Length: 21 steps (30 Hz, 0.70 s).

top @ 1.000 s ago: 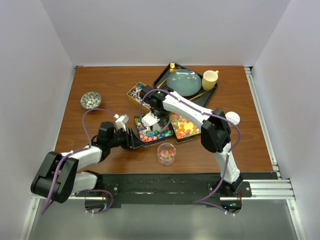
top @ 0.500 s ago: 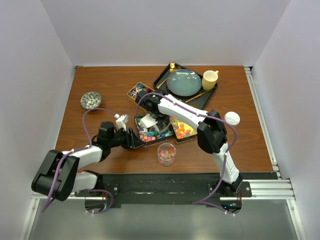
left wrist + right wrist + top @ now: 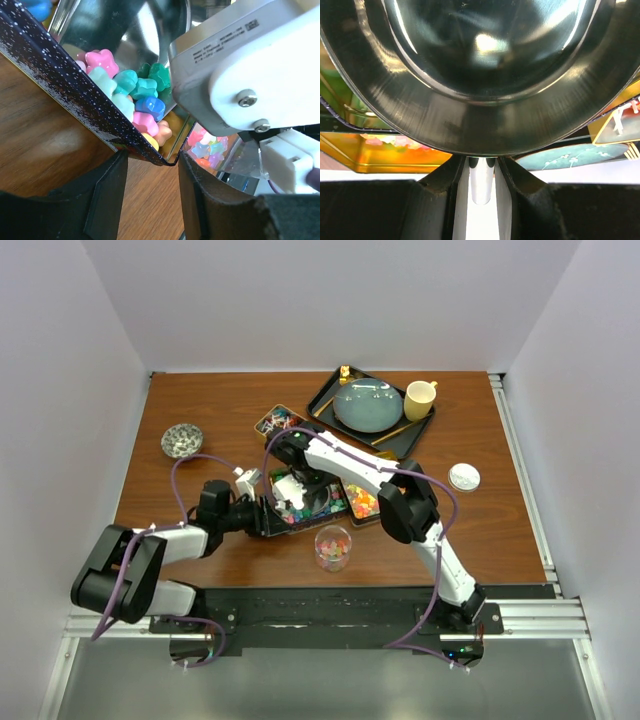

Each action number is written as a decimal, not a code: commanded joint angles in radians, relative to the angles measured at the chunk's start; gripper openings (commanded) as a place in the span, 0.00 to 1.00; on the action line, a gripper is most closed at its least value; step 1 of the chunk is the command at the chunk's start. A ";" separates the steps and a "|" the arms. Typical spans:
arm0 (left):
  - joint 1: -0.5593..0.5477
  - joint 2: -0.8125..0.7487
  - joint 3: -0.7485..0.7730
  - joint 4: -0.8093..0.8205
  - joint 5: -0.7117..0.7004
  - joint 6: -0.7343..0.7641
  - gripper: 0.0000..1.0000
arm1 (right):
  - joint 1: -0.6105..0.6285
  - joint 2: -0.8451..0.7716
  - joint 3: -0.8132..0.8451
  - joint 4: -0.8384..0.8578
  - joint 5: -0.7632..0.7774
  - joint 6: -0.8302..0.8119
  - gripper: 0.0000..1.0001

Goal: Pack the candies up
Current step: Scoop the fake candies from the storage box.

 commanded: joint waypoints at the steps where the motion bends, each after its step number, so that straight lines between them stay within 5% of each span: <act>1: -0.008 0.041 0.043 -0.011 -0.077 0.047 0.48 | 0.073 0.062 -0.016 -0.197 -0.303 0.027 0.00; 10: 0.009 0.023 0.135 -0.161 -0.073 0.141 0.53 | 0.032 -0.033 -0.094 -0.092 -0.621 0.044 0.00; 21: 0.176 -0.118 0.243 -0.429 0.082 0.231 0.57 | -0.033 -0.113 -0.226 0.012 -0.768 0.169 0.00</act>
